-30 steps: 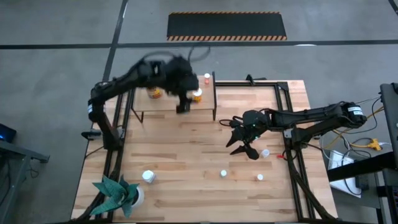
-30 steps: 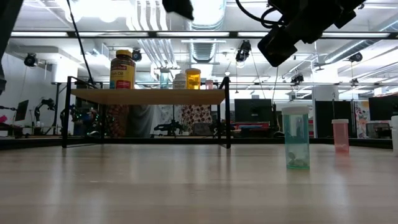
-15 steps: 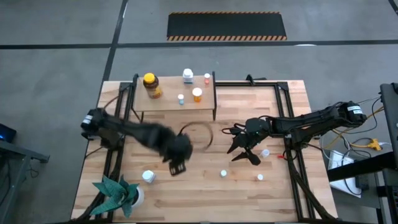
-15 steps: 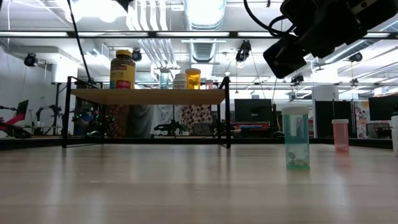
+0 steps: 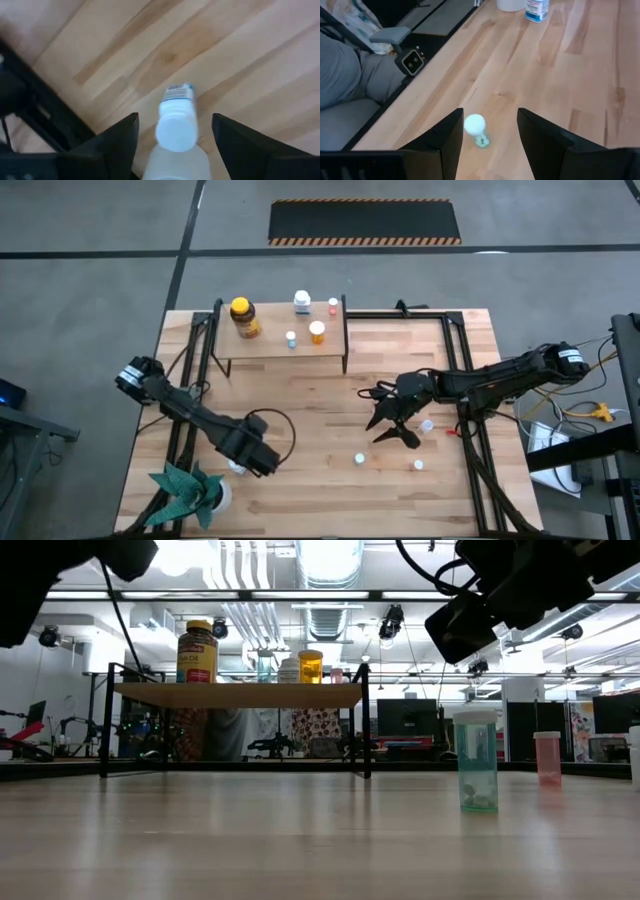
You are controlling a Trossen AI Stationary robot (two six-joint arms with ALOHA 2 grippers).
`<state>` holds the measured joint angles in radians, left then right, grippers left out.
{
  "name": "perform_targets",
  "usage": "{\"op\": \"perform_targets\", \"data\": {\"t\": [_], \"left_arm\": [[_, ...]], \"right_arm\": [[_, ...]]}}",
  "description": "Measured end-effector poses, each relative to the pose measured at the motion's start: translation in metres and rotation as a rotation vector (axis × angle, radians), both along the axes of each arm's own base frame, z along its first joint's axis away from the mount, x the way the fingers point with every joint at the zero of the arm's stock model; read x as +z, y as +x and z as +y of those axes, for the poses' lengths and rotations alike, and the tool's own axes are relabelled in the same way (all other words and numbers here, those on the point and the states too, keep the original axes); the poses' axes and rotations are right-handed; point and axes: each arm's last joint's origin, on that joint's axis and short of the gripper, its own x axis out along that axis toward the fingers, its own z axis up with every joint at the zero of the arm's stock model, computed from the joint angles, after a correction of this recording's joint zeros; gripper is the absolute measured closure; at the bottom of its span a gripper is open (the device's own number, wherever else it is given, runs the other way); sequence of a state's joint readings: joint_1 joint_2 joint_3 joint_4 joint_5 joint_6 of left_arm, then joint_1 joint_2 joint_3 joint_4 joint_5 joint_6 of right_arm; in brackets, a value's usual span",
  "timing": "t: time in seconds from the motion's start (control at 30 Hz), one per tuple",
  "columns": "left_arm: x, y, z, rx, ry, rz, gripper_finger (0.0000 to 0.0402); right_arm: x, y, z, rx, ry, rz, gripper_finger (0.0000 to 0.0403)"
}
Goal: Pick and place medicine bottles onto shelf by color
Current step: Put the white pill bottle on the shelf
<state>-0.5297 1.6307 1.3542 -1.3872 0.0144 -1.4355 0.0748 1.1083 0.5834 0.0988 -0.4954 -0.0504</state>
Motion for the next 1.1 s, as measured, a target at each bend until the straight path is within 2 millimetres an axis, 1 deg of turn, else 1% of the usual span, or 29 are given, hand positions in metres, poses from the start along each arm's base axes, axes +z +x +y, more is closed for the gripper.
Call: {"op": "perform_targets", "data": {"t": [0.17,0.27,0.5,0.67,0.73,0.83,1.1], "left_arm": [[-0.007,-0.01,0.0,0.007,-0.024,-0.04,0.0112],[-0.016,-0.012,-0.002,0.001,-0.061,-0.065,0.0095],[-0.033,-0.019,-0.005,-0.013,-0.074,-0.01,0.0091],[-0.035,-0.021,-0.006,-0.022,-0.074,-0.01,0.0091],[-0.035,-0.02,-0.009,-0.034,-0.086,-0.027,0.0096],[-0.035,-0.022,-0.014,-0.052,-0.097,-0.042,0.0114],[-0.042,-0.022,-0.025,-0.082,-0.107,-0.05,0.018]], "right_arm": [[0.0,0.0,0.004,0.013,0.005,-0.007,0.0227],[0.0,0.0,0.004,0.012,0.006,-0.006,0.0227],[0.0,-0.001,0.004,0.01,0.01,-0.001,0.0227],[0.0,-0.001,0.004,0.01,0.01,-0.001,0.0227],[-0.001,-0.001,0.004,0.009,0.01,-0.001,0.0227],[-0.001,-0.001,0.003,0.011,0.006,-0.003,0.0227],[0.0,-0.001,0.003,0.01,0.008,-0.004,0.0227]]}}
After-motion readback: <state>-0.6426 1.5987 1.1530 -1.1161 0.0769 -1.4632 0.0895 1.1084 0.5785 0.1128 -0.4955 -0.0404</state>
